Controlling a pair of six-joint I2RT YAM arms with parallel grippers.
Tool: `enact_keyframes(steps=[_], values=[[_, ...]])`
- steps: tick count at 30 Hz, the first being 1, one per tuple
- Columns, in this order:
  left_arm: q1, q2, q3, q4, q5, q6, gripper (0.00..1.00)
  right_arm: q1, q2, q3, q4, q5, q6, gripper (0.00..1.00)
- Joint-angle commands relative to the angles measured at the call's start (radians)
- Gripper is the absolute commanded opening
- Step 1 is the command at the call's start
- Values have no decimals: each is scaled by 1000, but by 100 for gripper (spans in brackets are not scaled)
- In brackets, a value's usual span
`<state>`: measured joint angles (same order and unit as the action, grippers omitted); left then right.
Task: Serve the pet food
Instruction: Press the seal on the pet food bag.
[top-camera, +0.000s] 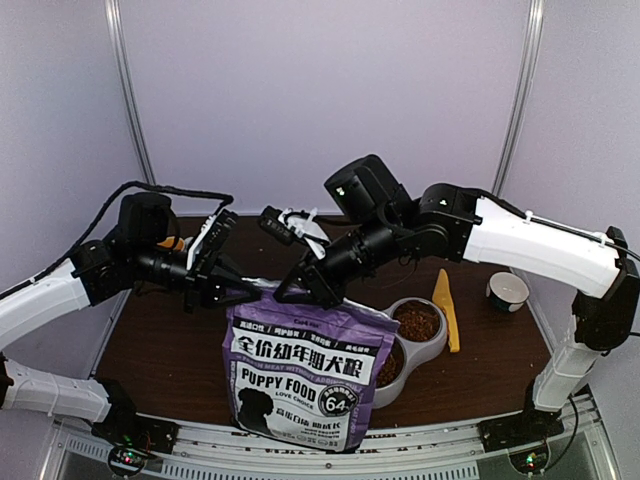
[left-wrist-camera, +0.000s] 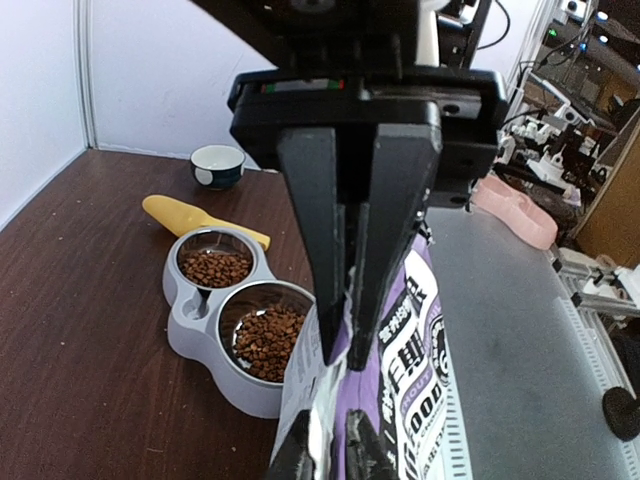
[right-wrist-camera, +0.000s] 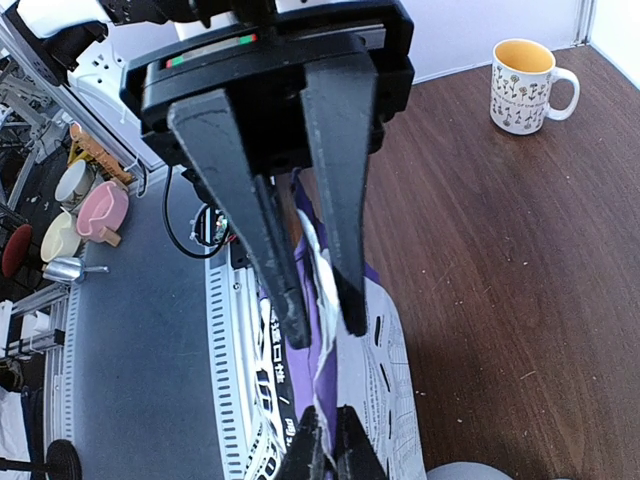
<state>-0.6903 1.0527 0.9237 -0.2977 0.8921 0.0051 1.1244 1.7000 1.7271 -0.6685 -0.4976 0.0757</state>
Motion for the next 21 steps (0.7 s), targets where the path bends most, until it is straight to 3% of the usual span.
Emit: enact_keyframes(steps=[1,4,10,15,19,21], values=[[-5,-24,51,-60,-59,61,19,-2,-22,-17,-31,32,-14,0],[-5,-39,55,-90,-104,79,24,-2,-32,-21,-28,40,-14,0],[-5,-91,44,-120,-176,102,23,-3,-43,-21,-36,57,-17,0],[-5,-100,49,-138,-193,114,13,-3,-45,-20,-37,59,-15,0],[-5,-102,49,-138,-184,115,0,-3,-42,-19,-35,58,-10,0],[-5,-102,48,-136,-176,117,0,-3,-40,-18,-29,55,-6,0]])
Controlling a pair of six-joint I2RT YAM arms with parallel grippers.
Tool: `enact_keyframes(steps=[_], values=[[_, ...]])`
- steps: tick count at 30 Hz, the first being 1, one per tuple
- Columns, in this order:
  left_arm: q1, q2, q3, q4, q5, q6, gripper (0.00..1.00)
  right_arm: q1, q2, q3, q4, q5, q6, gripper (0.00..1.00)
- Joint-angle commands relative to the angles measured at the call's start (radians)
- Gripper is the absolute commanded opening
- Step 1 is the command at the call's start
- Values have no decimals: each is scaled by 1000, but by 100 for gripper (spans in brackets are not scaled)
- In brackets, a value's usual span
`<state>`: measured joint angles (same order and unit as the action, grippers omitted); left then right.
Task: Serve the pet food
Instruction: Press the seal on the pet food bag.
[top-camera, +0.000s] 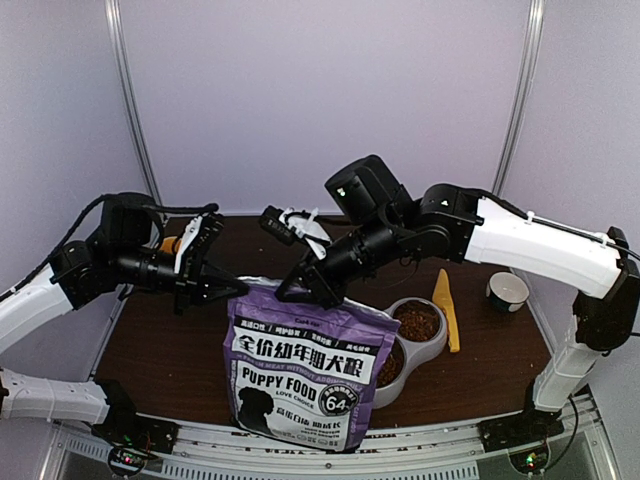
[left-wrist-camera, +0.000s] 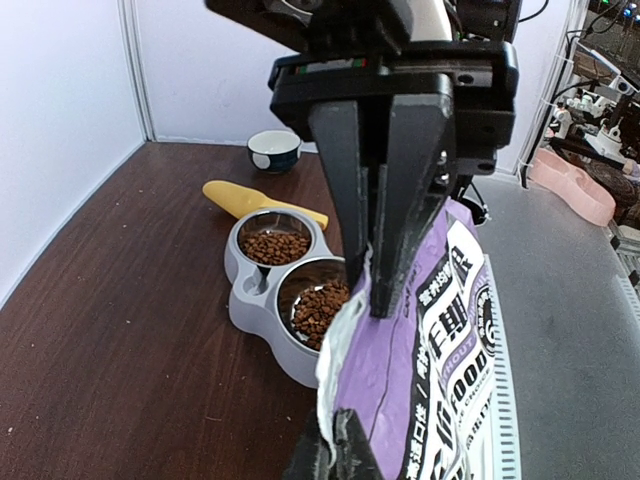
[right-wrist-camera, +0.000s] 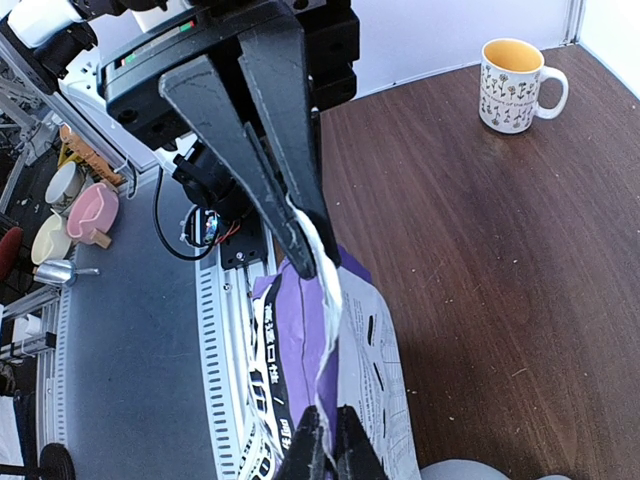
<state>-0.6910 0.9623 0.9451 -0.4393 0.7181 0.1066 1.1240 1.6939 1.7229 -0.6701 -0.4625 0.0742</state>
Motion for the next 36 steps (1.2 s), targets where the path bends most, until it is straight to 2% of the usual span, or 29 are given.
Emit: enact_keyframes(steps=[1,4,14,29,31,35,36], values=[[-4,-9,25,9,4,14,0,-2,-33,-14,-24,19,-3,0],[-4,-7,19,29,25,5,0,0,-23,-13,-13,17,6,0],[-4,3,11,59,72,-14,0,1,45,44,10,6,17,15],[-4,9,11,60,84,-16,0,19,141,184,-24,12,-6,19],[-4,9,12,60,84,-17,0,21,148,191,-29,13,-9,16],[-4,7,11,60,78,-16,0,21,151,198,-52,23,-22,0],[-4,7,12,60,77,-17,0,21,147,198,-57,28,-27,0]])
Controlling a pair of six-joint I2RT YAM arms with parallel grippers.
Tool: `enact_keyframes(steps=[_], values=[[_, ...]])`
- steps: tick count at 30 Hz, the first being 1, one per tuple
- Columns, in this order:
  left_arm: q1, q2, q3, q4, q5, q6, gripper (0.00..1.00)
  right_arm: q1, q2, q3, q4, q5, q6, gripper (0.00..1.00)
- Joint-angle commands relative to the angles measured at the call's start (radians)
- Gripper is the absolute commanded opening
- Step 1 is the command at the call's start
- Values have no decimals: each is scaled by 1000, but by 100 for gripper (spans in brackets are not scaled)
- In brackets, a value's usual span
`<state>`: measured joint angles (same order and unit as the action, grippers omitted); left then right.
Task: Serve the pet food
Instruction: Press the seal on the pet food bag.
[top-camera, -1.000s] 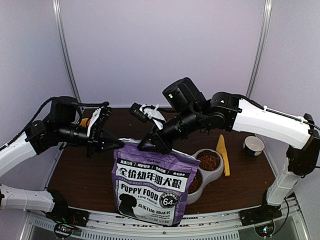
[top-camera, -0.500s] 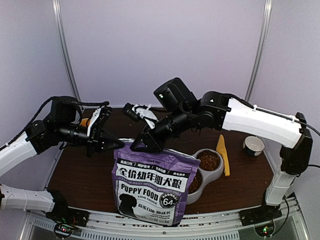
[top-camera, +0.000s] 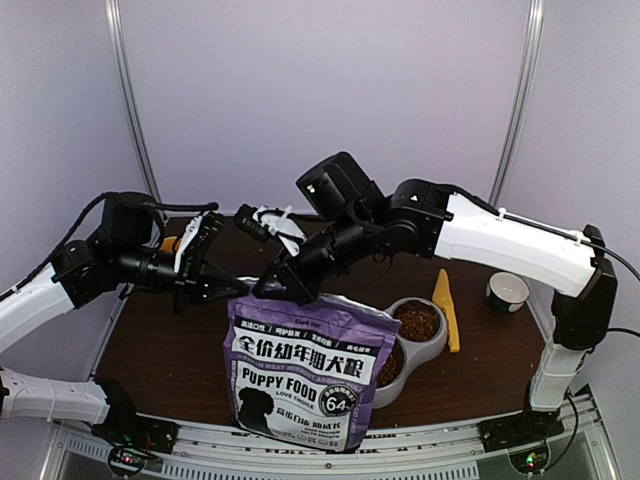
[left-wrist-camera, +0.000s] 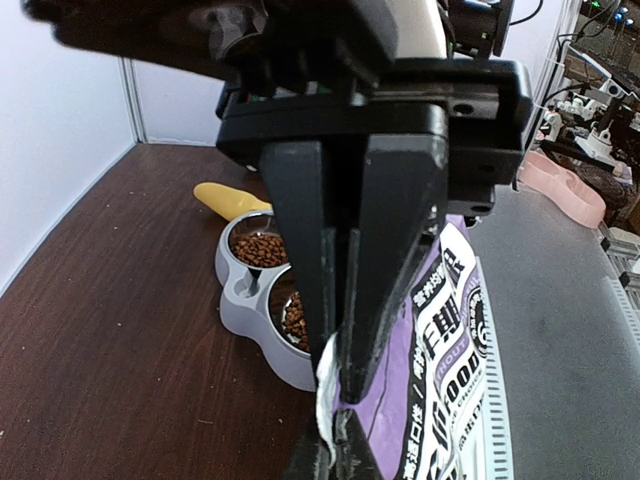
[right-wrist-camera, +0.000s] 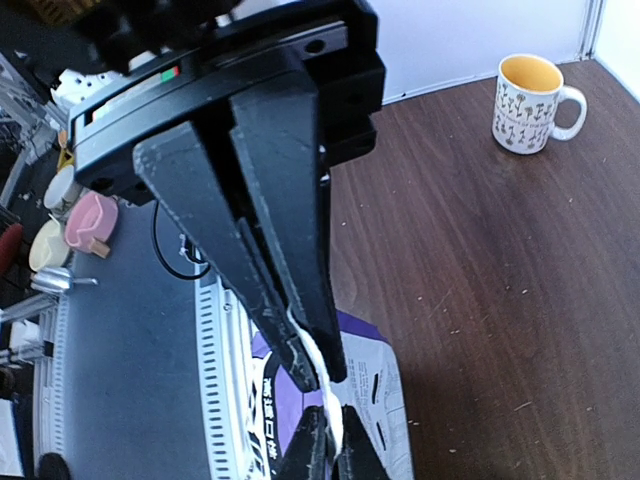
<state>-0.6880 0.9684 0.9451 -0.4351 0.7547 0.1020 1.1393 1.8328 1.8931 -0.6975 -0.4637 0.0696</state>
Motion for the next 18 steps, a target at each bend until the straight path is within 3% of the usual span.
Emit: enact_keyframes(steps=[1,11,14,18], values=[[-7,0,11,56,39,-11,0,7,5,24,-36,35,-28,0],[-8,-46,3,55,-17,-2,0,-5,-78,-54,-139,151,-87,0],[-7,-51,3,53,-23,-1,0,-18,-111,-107,-150,161,-90,3],[-6,-51,3,53,-25,0,0,-22,-153,-172,-127,147,-87,0]])
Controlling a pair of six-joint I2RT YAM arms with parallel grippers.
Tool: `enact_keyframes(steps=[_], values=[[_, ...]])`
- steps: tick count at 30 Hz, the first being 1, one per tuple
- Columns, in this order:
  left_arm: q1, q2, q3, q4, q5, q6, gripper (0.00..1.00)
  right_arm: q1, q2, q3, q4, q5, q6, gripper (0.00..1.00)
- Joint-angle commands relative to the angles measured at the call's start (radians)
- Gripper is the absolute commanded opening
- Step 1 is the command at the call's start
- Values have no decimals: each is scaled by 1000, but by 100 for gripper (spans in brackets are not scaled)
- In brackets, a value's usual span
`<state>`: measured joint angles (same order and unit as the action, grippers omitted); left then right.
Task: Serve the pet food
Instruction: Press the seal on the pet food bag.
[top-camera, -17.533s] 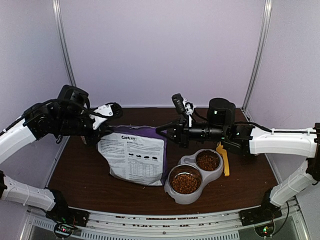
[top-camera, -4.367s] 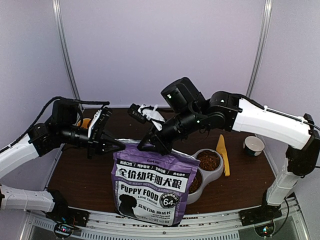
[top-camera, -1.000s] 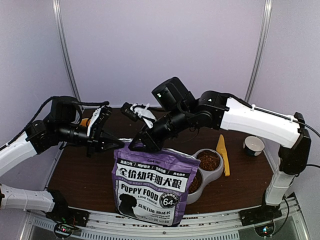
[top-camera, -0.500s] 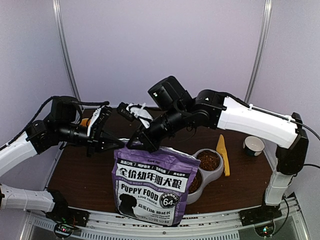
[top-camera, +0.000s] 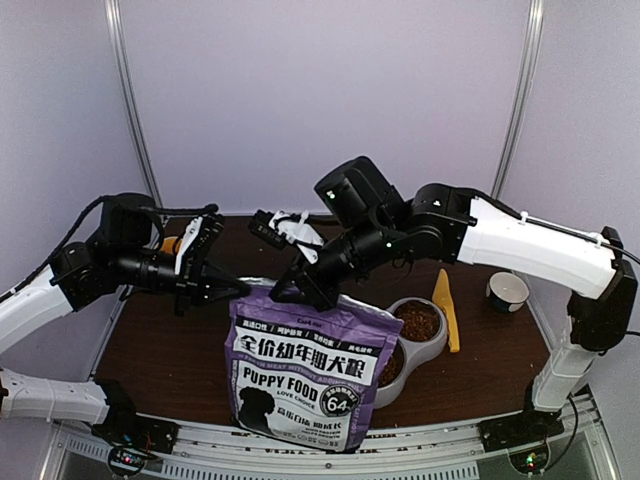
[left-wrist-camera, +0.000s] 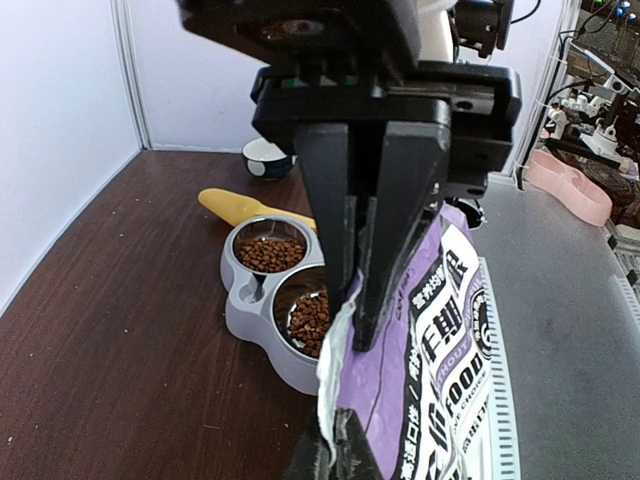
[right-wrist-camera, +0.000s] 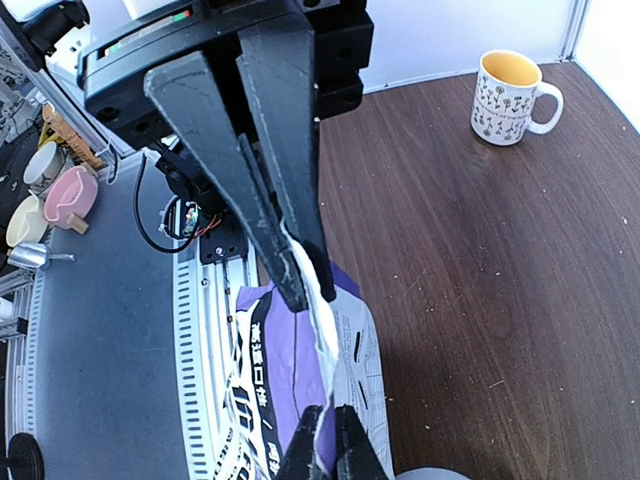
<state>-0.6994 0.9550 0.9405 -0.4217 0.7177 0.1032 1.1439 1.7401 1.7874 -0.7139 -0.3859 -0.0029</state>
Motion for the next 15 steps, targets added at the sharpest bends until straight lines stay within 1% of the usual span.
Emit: enact_keyframes(steps=[1,7,8,9,10,11,12,15], values=[[6,-37,9,40,11,-1,0,-27,-64,-75,-104,65,-13,0],[6,-39,9,40,-11,2,0,-26,-88,-69,-121,97,-12,0],[7,-41,7,40,-15,2,0,-27,-98,-72,-128,107,-14,2],[7,-44,6,41,-18,3,0,-28,-109,-80,-131,115,-14,6],[6,-46,4,43,-20,2,0,-30,-121,-94,-130,120,-14,6],[7,-48,2,45,-22,3,0,-32,-134,-108,-128,122,-14,6],[7,-48,1,46,-25,3,0,-35,-142,-124,-125,121,-14,0],[8,-49,1,46,-29,3,0,-40,-162,-163,-119,120,-10,0]])
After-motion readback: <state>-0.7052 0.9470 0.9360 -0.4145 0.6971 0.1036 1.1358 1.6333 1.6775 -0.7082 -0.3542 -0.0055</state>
